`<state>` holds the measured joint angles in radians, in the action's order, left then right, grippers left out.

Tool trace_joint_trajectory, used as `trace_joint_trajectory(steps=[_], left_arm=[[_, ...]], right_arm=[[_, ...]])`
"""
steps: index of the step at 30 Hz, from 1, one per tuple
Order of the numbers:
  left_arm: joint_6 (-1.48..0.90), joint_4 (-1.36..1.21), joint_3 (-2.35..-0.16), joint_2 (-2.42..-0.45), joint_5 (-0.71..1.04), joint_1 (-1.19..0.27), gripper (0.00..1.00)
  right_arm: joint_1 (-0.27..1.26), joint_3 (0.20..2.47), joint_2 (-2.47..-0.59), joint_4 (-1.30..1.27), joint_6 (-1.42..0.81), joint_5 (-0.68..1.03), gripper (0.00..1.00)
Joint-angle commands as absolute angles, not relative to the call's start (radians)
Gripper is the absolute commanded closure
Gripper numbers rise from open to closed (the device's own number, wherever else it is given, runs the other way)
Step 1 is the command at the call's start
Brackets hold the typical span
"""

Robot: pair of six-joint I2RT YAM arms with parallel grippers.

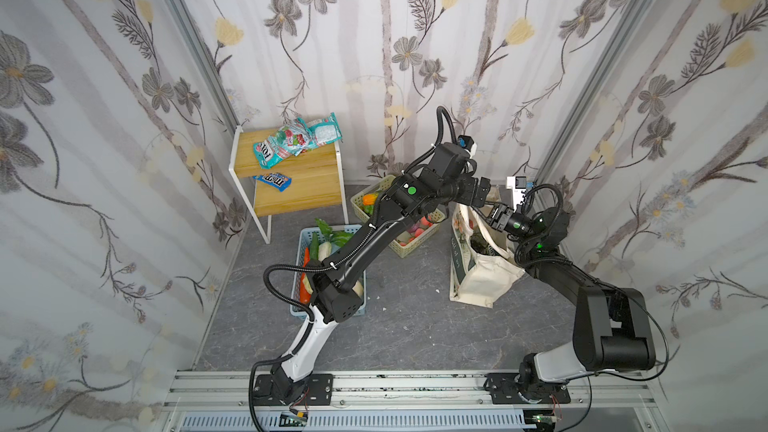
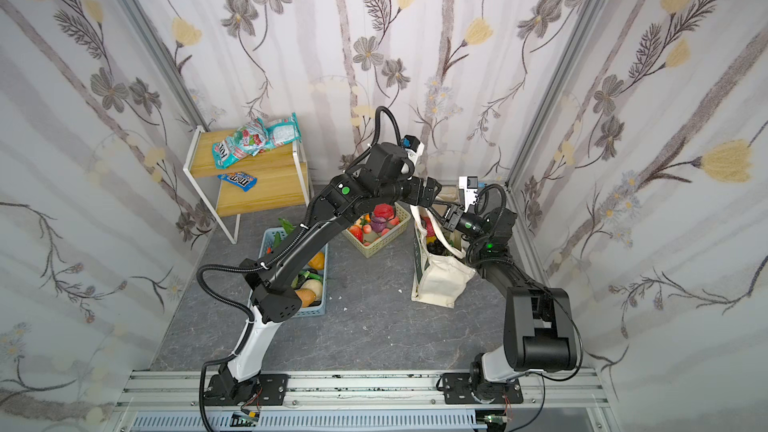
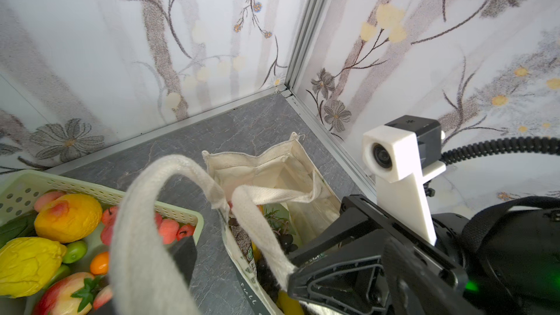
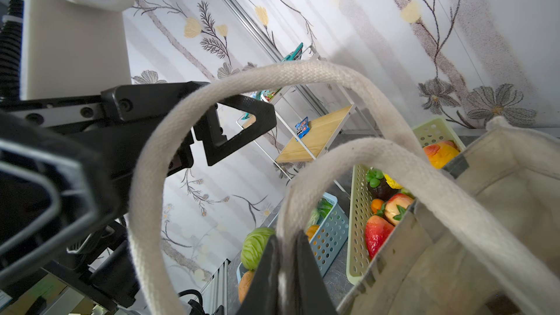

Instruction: Place the food into the grocery bag and tie it

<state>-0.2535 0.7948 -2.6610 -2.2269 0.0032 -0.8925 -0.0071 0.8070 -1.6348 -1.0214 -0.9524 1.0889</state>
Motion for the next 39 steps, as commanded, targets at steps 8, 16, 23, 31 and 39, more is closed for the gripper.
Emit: trace_joint_trajectory(steps=[8,16,23,31,39], left_arm=[[-0.276,0.887,-2.666,-2.183,-0.058,-0.888,0.17],[-0.28,0.887,-2.642,-2.152,-0.006,-0.875,0.23],[-0.309,0.881,-2.634,-2.14,-0.004,-0.869,0.4],[-0.299,0.83,-2.583,-2.1,-0.004,-0.871,0.54],[-0.302,0.77,-2.585,-2.122,0.096,-0.868,0.64]], right_arm=[[0.028,0.922,-1.603,-0.566,-0.636,1.027,0.88],[0.035,0.948,-1.603,-0.502,-0.599,1.01,0.88],[0.046,0.952,-1.572,-0.463,-0.57,1.002,0.88],[0.065,0.984,-1.564,-0.416,-0.544,1.0,0.88],[0.087,1.026,-1.576,-0.39,-0.513,1.063,0.87]])
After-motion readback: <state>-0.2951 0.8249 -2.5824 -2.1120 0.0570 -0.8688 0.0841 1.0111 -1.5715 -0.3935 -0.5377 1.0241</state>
